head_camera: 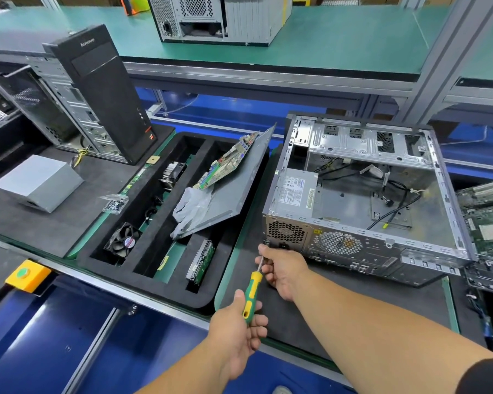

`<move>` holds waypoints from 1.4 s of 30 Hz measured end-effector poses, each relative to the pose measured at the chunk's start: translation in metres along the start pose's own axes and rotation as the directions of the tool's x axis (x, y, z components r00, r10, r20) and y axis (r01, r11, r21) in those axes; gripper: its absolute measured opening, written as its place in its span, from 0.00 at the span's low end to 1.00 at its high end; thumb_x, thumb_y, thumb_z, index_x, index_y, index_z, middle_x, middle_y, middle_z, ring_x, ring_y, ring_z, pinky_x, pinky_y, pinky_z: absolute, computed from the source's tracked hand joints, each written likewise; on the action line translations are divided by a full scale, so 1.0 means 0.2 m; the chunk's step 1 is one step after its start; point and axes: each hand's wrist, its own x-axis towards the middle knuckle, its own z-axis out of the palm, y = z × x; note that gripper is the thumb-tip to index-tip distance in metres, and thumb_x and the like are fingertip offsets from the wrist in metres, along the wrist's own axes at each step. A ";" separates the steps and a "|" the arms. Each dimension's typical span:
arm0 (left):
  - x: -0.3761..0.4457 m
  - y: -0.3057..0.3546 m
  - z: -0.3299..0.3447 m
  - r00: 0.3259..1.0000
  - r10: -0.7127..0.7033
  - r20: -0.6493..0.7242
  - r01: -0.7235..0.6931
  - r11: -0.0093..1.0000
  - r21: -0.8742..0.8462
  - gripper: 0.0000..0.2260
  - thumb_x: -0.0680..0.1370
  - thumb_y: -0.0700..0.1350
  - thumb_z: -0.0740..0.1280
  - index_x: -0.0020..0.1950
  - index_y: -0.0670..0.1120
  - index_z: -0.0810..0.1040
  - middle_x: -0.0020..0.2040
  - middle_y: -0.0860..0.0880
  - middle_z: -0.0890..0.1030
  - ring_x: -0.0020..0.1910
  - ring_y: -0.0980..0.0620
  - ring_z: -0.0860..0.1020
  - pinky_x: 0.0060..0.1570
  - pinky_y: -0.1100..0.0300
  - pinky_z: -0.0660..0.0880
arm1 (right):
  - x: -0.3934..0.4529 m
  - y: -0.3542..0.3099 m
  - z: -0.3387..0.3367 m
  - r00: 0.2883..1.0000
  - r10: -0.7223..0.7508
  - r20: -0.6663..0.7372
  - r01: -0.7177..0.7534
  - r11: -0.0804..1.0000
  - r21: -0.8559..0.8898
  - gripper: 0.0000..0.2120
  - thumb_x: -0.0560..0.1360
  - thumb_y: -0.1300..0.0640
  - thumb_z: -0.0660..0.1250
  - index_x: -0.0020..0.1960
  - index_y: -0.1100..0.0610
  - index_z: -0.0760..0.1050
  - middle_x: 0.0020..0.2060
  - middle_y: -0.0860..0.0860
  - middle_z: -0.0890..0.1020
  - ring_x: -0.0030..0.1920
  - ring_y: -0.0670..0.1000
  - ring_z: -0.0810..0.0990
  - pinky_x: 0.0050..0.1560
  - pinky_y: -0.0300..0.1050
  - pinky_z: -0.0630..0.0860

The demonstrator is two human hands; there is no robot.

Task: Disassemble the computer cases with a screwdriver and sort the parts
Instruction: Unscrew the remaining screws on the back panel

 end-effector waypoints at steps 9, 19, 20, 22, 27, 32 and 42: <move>0.00 -0.01 0.00 0.995 0.101 0.020 -0.101 0.995 0.012 0.14 0.80 0.43 0.73 0.63 0.43 0.74 0.39 0.42 0.81 0.30 0.50 0.77 0.27 0.59 0.69 | 0.01 0.03 -0.01 0.999 -0.051 0.009 0.052 0.999 -0.003 0.05 0.77 0.61 0.72 0.44 0.61 0.82 0.35 0.55 0.84 0.25 0.44 0.71 0.24 0.37 0.64; -0.02 -0.02 -0.01 0.999 0.044 0.006 -0.044 0.999 0.014 0.17 0.85 0.53 0.65 0.58 0.38 0.79 0.39 0.41 0.83 0.28 0.50 0.77 0.27 0.59 0.68 | 0.02 0.03 0.01 0.999 -0.048 -0.024 0.047 0.998 -0.033 0.07 0.76 0.56 0.75 0.45 0.60 0.82 0.35 0.54 0.84 0.24 0.44 0.72 0.23 0.37 0.65; -0.03 -0.02 -0.01 0.999 0.019 0.029 -0.019 1.000 0.002 0.21 0.84 0.57 0.64 0.57 0.38 0.80 0.40 0.41 0.84 0.28 0.50 0.77 0.28 0.59 0.68 | 0.02 0.03 0.01 0.999 -0.037 -0.024 0.037 0.999 -0.027 0.08 0.76 0.56 0.75 0.47 0.61 0.82 0.35 0.54 0.85 0.24 0.44 0.73 0.23 0.37 0.66; -0.03 -0.02 -0.01 0.998 -0.008 0.061 0.009 1.000 -0.016 0.26 0.83 0.62 0.62 0.56 0.37 0.82 0.41 0.40 0.84 0.29 0.49 0.77 0.29 0.59 0.68 | 0.02 0.02 0.00 0.999 -0.028 -0.027 0.027 0.999 -0.036 0.08 0.76 0.55 0.75 0.48 0.61 0.82 0.36 0.54 0.86 0.24 0.44 0.73 0.23 0.37 0.66; -0.02 -0.02 -0.01 0.997 -0.038 0.070 0.041 0.998 -0.045 0.30 0.83 0.64 0.60 0.58 0.38 0.83 0.40 0.40 0.83 0.29 0.49 0.76 0.28 0.58 0.67 | 0.03 0.04 0.00 0.998 -0.042 -0.038 0.039 0.997 -0.065 0.09 0.77 0.55 0.74 0.45 0.62 0.82 0.34 0.54 0.85 0.24 0.44 0.71 0.23 0.37 0.65; 0.02 -0.02 -0.01 0.994 0.107 0.008 -0.107 0.989 0.103 0.12 0.82 0.47 0.71 0.61 0.44 0.76 0.38 0.43 0.81 0.28 0.51 0.74 0.26 0.59 0.67 | 0.04 0.04 0.01 0.996 -0.056 -0.074 0.051 0.996 -0.076 0.11 0.75 0.54 0.77 0.44 0.61 0.80 0.29 0.53 0.82 0.21 0.44 0.68 0.22 0.36 0.62; 0.02 -0.01 -0.02 0.992 0.117 -0.056 -0.107 0.981 0.160 0.17 0.86 0.54 0.62 0.58 0.40 0.77 0.34 0.46 0.80 0.26 0.53 0.71 0.26 0.59 0.66 | 0.04 0.03 0.01 0.997 -0.050 -0.055 0.050 0.999 -0.010 0.10 0.76 0.54 0.76 0.48 0.60 0.81 0.34 0.55 0.86 0.24 0.45 0.71 0.23 0.37 0.63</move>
